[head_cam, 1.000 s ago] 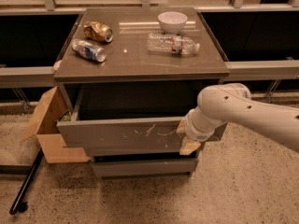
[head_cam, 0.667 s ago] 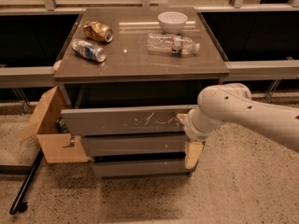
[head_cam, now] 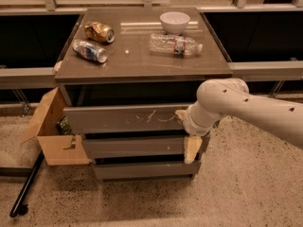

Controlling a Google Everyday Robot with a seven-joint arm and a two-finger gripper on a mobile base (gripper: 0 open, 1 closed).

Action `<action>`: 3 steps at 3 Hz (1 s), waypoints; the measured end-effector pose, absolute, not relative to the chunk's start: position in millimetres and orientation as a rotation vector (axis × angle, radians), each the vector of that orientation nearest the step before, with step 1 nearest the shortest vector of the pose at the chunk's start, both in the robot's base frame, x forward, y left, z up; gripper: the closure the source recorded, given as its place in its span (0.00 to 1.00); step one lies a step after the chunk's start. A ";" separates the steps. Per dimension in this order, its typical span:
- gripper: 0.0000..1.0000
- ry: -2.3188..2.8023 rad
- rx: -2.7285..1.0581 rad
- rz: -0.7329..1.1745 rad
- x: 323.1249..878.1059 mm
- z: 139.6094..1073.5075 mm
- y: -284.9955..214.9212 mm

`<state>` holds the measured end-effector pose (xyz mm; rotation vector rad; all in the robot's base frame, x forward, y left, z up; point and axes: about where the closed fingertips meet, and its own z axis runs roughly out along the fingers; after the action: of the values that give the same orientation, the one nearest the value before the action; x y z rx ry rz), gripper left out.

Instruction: Close top drawer

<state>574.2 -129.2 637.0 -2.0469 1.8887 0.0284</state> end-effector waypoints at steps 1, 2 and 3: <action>0.19 1.862 -2.054 0.034 602.2 638.3 -124.3; 0.41 1.849 -2.048 0.038 627.5 639.3 -121.6; 0.47 1.845 -2.042 0.034 633.9 641.5 -121.1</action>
Offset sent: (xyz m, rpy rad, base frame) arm 0.0893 0.0094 0.0084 0.0361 -0.0343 0.0222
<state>633.9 -121.1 641.5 -2.0418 1.8454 0.0344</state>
